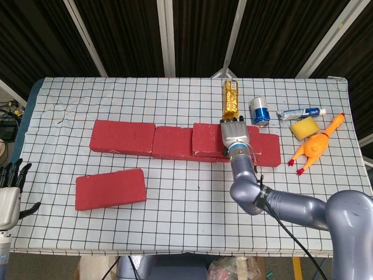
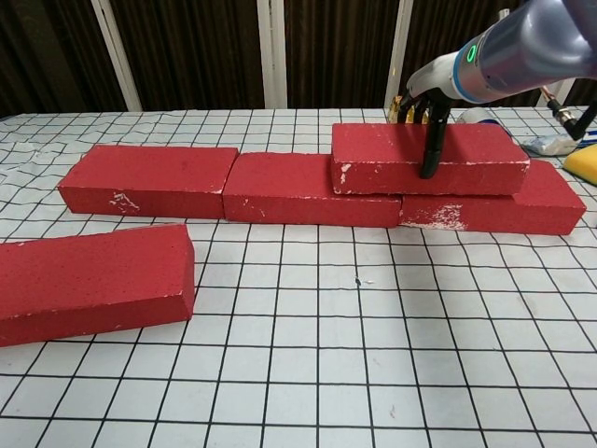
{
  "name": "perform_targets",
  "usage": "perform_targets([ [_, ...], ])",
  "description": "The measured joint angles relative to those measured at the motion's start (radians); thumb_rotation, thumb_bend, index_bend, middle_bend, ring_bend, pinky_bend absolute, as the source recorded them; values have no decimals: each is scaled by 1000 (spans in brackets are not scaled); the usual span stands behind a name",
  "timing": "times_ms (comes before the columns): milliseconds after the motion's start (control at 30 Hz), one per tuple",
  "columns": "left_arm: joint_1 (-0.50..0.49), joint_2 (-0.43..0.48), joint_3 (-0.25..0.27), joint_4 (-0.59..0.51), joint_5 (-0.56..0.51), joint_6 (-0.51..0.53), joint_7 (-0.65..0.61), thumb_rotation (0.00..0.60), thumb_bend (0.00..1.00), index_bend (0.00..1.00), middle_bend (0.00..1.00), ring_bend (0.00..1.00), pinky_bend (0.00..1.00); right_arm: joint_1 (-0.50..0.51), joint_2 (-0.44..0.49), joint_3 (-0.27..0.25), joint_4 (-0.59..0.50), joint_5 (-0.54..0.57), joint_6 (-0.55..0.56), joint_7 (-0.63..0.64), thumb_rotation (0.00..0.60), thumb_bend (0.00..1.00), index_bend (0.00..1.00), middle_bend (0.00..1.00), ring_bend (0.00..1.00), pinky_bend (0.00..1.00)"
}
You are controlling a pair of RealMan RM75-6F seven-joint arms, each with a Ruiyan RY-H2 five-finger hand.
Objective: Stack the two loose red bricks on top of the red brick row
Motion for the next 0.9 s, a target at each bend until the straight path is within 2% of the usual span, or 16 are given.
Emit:
perform_targets([
  [500, 0, 3, 1, 1, 1, 0, -3, 600, 0, 118, 0, 0, 53, 8, -15, -3, -4, 6, 19, -4, 600, 162, 279, 218, 103, 0],
  [900, -1, 3, 0, 1, -1, -1, -4, 600, 0, 118, 0, 0, 53, 11, -15, 9, -12, 23, 32, -10, 600, 162, 154, 46, 0, 0],
])
